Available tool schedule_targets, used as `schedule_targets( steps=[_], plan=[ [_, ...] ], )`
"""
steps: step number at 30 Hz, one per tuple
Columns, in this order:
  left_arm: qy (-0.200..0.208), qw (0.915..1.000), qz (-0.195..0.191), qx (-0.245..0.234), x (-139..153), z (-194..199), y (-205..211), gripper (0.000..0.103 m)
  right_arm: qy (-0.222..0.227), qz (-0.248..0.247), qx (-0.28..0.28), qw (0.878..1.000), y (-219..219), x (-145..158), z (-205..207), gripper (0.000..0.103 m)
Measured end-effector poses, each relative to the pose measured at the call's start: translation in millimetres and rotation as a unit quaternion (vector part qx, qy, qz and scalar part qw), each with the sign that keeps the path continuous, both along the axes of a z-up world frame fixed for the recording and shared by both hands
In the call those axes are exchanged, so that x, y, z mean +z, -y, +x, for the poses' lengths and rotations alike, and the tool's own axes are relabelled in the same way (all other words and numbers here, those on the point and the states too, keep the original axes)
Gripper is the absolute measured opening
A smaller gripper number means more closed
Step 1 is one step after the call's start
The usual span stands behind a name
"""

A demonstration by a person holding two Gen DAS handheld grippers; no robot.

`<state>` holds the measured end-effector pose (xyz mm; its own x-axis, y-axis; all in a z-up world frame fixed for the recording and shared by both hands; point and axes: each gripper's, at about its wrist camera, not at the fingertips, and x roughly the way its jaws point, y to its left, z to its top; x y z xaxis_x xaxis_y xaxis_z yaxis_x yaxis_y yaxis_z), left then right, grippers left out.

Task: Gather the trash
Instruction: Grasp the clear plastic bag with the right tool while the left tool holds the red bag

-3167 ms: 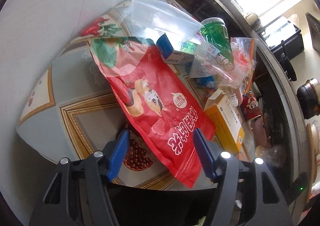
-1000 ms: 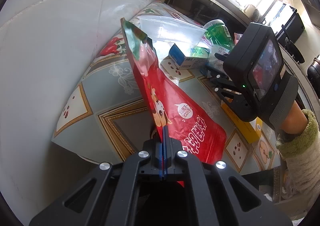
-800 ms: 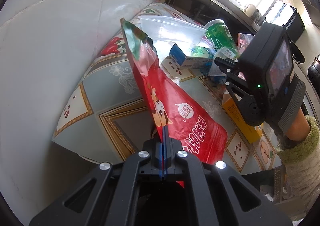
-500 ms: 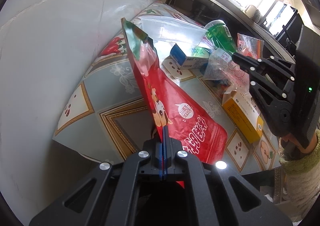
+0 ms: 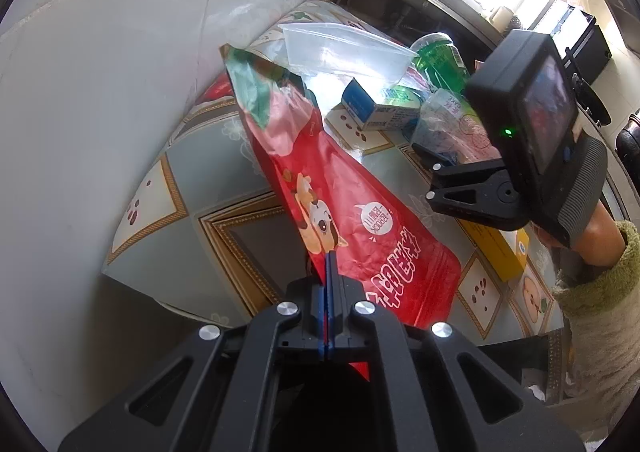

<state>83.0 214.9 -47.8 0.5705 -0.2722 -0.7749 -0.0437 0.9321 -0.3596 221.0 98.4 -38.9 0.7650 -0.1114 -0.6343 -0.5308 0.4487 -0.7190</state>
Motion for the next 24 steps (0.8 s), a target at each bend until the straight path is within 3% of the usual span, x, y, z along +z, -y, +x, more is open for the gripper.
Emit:
schedule_targets(
  steps=[3,5,10,15,20,24],
  plan=[
    [0.000,1.0000,-0.002,-0.002,-1.1,0.9,0.2,0.000,-0.019,-0.014,-0.016,1.000,-1.1,-8.8,10.3,0.078],
    [-0.001,1.0000,-0.003,-0.002,-2.2,0.9,0.2,0.000,-0.027,-0.014,-0.023,0.999,-1.9,-10.8,14.5,0.064],
    [0.004,1.0000,-0.004,-0.003,-1.9,-0.2,0.4,0.000,-0.022,-0.002,-0.022,1.000,-4.5,-6.1,9.7,0.042],
    [0.028,0.9996,0.000,-0.003,7.9,-6.6,2.1,0.000,-0.007,0.034,-0.013,0.999,-5.6,15.9,-6.8,0.034],
    [0.063,0.9980,0.006,-0.006,22.2,-17.7,5.8,0.000,0.007,0.122,-0.009,0.992,2.0,57.1,-20.2,0.033],
    [0.089,0.9960,0.006,-0.006,35.8,-25.1,7.6,0.000,-0.012,0.245,-0.007,0.969,17.6,102.8,-21.9,0.032]
  ],
)
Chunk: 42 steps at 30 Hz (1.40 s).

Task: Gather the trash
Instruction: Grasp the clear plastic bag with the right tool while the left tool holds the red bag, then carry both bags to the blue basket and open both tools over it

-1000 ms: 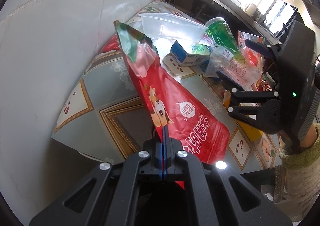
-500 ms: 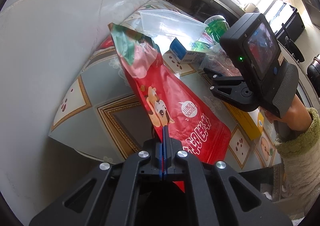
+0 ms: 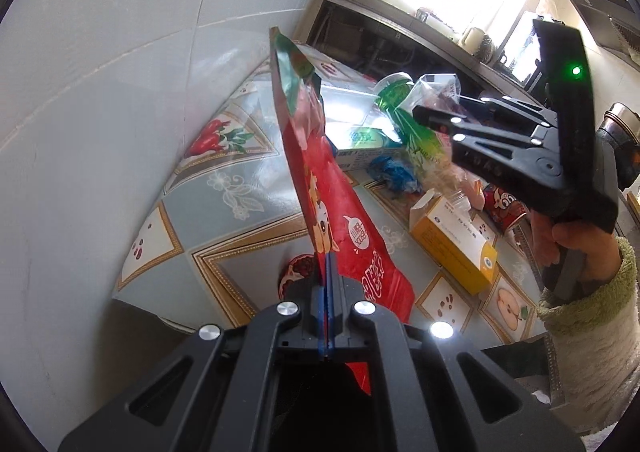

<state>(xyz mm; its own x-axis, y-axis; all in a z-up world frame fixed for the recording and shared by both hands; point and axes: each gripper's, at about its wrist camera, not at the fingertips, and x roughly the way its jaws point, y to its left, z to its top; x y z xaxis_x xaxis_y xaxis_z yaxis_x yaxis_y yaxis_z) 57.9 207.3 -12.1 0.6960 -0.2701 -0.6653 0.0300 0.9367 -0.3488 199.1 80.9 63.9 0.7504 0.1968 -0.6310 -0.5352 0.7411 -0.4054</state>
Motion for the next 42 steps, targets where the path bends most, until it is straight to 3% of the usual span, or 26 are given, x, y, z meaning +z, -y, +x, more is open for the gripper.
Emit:
schedule_targets(
  steps=[4,9,12,18,24,30,33,37,42],
  plan=[
    [0.035,0.9994,0.000,0.002,17.9,-8.0,0.8,0.000,-0.010,0.128,0.004,0.992,25.1,47.7,-6.0,0.031],
    [0.094,0.9955,0.002,-0.008,49.4,-14.0,5.7,0.000,-0.007,0.269,0.010,0.963,78.8,102.2,-23.8,0.031],
    [0.127,0.9916,0.005,-0.026,67.8,-13.9,16.3,0.000,0.024,0.301,-0.010,0.953,108.7,123.7,-42.3,0.031],
    [0.153,0.9843,-0.015,-0.086,95.5,2.3,51.4,0.000,0.091,0.307,-0.095,0.942,169.4,135.1,-88.7,0.031],
    [0.155,0.9715,-0.046,-0.174,121.6,29.0,109.1,0.000,0.143,0.281,-0.229,0.921,239.8,113.8,-123.5,0.031],
    [0.120,0.9479,-0.082,-0.283,139.8,68.1,201.5,0.000,0.146,0.265,-0.370,0.879,314.2,70.3,-157.7,0.031],
    [0.070,0.9317,-0.094,-0.344,138.1,90.3,265.7,0.000,0.135,0.270,-0.427,0.853,349.8,45.2,-174.3,0.031],
    [0.016,0.9119,-0.068,-0.404,127.3,113.4,362.9,0.000,0.118,0.278,-0.491,0.817,394.0,7.0,-193.4,0.031],
    [-0.046,0.8894,-0.011,-0.455,87.8,130.2,485.8,0.000,0.105,0.276,-0.553,0.779,443.3,-45.7,-190.7,0.032]
  ],
)
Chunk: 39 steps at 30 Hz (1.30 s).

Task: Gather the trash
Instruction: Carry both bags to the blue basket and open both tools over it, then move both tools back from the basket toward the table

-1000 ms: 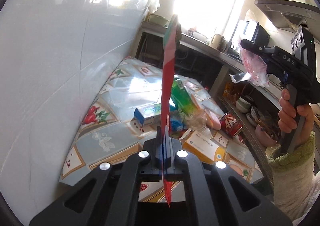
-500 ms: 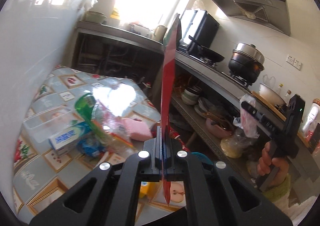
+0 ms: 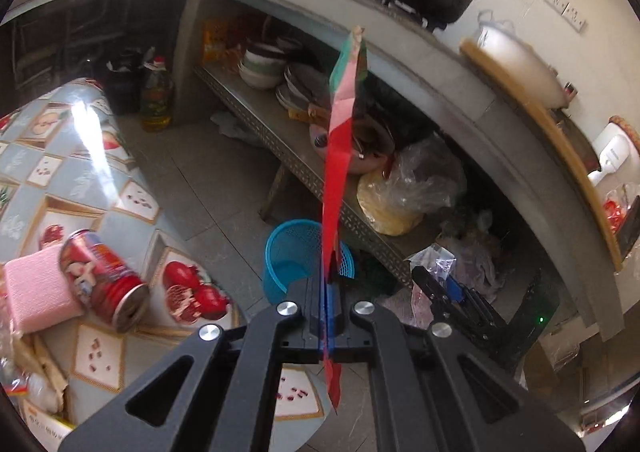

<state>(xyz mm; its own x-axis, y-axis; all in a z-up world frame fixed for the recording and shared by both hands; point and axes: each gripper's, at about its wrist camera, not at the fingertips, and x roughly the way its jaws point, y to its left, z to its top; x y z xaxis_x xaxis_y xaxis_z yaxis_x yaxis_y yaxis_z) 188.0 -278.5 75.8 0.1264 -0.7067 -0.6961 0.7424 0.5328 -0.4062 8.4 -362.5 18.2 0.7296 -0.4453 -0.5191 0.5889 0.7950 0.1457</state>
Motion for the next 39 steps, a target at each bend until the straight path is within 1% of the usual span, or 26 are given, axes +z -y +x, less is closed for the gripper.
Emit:
schedule_targets(
  steps=[4,7,10,13,15,18,19,20,21,22,24,26,28,30,33,36,39],
  plan=[
    [-0.006,0.9970,0.073,-0.024,-46.7,13.1,90.1,0.000,-0.007,0.044,-0.038,0.998,48.3,-43.3,-0.8,0.032],
    [-0.025,0.9922,0.119,-0.028,-89.5,25.9,142.0,0.000,-0.021,0.072,-0.053,0.996,81.2,-79.1,12.0,0.032],
    [-0.031,0.9859,0.161,-0.032,-129.3,37.2,181.8,0.000,-0.034,0.095,-0.063,0.993,102.5,-107.5,28.0,0.032],
    [-0.025,0.9792,0.198,-0.038,-159.0,45.4,216.6,0.000,-0.037,0.109,-0.075,0.991,124.8,-130.8,42.2,0.034],
    [-0.022,0.9761,0.213,-0.040,-175.7,50.9,236.9,0.000,-0.037,0.116,-0.085,0.989,138.7,-145.1,51.3,0.036],
    [-0.028,0.9742,0.220,-0.040,-198.8,60.8,256.2,0.001,-0.037,0.119,-0.102,0.987,157.3,-167.5,63.6,0.049],
    [-0.030,0.9745,0.218,-0.044,-205.5,62.4,262.5,0.002,-0.037,0.119,-0.106,0.986,162.0,-175.1,66.3,0.056],
    [-0.031,0.9737,0.220,-0.048,-211.0,65.1,266.9,0.004,-0.042,0.120,-0.112,0.986,167.8,-183.5,69.4,0.064],
    [-0.029,0.9728,0.225,-0.048,-216.4,66.7,271.7,0.009,-0.048,0.119,-0.119,0.985,171.3,-189.7,70.6,0.065],
    [-0.030,0.9728,0.225,-0.043,-219.5,69.2,273.4,0.016,-0.054,0.119,-0.127,0.983,174.2,-195.1,70.4,0.065],
    [-0.039,0.9734,0.223,-0.033,-223.6,70.1,277.5,0.023,-0.056,0.124,-0.139,0.981,177.7,-201.3,64.9,0.067],
    [-0.043,0.9739,0.220,-0.034,-224.2,70.9,278.3,0.025,-0.052,0.120,-0.151,0.980,175.3,-201.4,54.9,0.072],
    [-0.035,0.9741,0.221,-0.035,-220.8,70.5,275.4,0.029,-0.049,0.114,-0.160,0.979,168.7,-197.6,44.3,0.072],
    [-0.029,0.9748,0.219,-0.031,-214.0,70.7,271.0,0.030,-0.049,0.109,-0.166,0.979,165.1,-196.1,35.4,0.072],
    [-0.031,0.9776,0.205,-0.033,-192.7,68.3,258.6,0.033,-0.040,0.104,-0.173,0.979,151.7,-185.7,17.5,0.072],
    [-0.017,0.9819,0.184,-0.042,-161.6,61.9,239.1,0.041,-0.035,0.093,-0.172,0.980,130.7,-175.0,-0.9,0.074],
    [0.002,0.9869,0.154,-0.050,-123.9,50.7,210.1,0.049,-0.039,0.079,-0.167,0.982,104.3,-160.2,-15.2,0.077]
  ],
)
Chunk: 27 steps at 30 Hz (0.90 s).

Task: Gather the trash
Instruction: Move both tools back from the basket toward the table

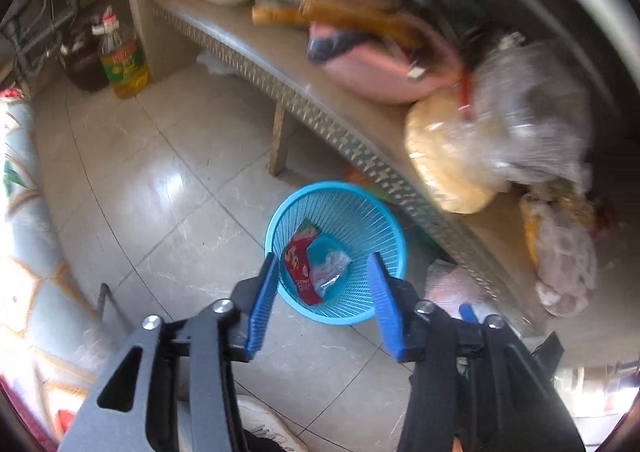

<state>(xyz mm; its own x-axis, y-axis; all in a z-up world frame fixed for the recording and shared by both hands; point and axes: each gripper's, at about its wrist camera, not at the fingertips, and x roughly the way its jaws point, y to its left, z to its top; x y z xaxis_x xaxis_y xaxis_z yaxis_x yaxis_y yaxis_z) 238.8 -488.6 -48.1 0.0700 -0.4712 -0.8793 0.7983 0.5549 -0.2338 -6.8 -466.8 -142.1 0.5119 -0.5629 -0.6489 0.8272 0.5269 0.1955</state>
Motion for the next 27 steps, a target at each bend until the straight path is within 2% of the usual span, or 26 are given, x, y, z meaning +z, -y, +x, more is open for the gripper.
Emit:
schedule_targets(
  steps=[7,10,13,16,21,24,25,27],
  plan=[
    [0.024,0.9953,-0.094,0.002,85.9,-32.5,-99.2,0.063,-0.007,-0.020,0.038,0.999,-58.2,49.9,-31.4,0.083],
    [0.050,0.9895,-0.136,0.004,114.7,-55.3,-146.8,0.071,-0.017,-0.029,0.046,0.998,-71.9,74.2,-37.4,0.086],
    [0.063,0.9849,-0.161,0.001,132.4,-79.6,-190.2,0.076,-0.017,-0.035,0.040,0.998,-82.7,102.9,-45.9,0.091],
    [0.048,0.9850,-0.166,0.005,132.9,-95.5,-229.3,0.077,-0.012,-0.044,0.038,0.998,-95.1,129.2,-48.9,0.095],
    [0.011,0.9863,-0.160,0.039,121.3,-108.2,-285.9,0.084,-0.008,-0.041,0.078,0.996,-122.0,160.1,-39.1,0.095],
    [-0.011,0.9819,-0.174,0.074,114.4,-111.0,-320.6,0.089,-0.017,-0.043,0.083,0.996,-142.8,169.7,-26.9,0.095],
    [-0.013,0.9801,-0.178,0.087,113.1,-110.5,-332.5,0.093,-0.028,-0.039,0.077,0.996,-149.6,170.3,-20.1,0.095],
    [-0.007,0.9767,-0.182,0.113,111.9,-110.5,-355.2,0.094,-0.042,-0.027,0.087,0.995,-162.7,169.7,-5.9,0.095]
  ],
)
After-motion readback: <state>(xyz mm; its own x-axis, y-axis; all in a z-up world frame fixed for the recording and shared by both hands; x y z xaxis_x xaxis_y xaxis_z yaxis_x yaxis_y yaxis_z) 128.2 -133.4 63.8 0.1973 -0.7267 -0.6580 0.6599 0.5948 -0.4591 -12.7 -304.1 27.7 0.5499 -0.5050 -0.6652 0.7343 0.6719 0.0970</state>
